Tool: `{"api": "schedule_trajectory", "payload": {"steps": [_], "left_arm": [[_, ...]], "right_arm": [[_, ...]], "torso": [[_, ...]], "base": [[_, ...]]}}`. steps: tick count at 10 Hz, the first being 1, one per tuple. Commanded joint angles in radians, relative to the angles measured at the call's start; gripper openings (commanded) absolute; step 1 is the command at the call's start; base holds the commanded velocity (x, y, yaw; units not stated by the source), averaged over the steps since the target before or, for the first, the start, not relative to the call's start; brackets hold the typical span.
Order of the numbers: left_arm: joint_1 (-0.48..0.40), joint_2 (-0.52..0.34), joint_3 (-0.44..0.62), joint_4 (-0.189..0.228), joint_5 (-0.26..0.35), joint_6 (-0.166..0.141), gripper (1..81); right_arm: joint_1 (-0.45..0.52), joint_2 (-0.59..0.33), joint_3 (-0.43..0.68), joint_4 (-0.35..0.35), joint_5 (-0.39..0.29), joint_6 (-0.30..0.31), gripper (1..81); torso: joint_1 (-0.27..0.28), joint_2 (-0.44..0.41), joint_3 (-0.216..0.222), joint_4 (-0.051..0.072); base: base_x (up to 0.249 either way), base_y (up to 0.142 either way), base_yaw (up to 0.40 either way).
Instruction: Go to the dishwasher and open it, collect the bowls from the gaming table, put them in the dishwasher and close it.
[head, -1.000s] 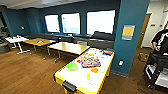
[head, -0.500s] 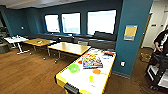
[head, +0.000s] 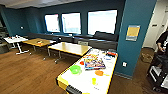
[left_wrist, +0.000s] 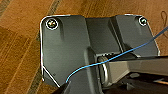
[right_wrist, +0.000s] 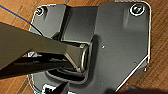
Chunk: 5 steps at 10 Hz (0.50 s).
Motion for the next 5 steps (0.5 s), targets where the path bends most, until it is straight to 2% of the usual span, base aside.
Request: {"api": "schedule_trajectory", "payload": {"steps": [1, 5], "left_arm": [[-0.047, -0.001, 0.0, -0.003, 0.047, 0.004, 81.1], [-0.047, -0.002, 0.0, -0.003, 0.047, 0.004, 81.1]], "right_arm": [[0.043, 0.002, 0.004, -0.004, -0.045, -0.004, 81.1], [0.043, 0.002, 0.004, -0.004, -0.046, -0.004, 81.1]], "torso": [[0.0, 0.0, 0.0, 0.0], [0.0, 0.0, 0.0, 0.0]], "base": [[0.074, 0.081, 0.0], [0.072, 0.082, 0.0]]}}
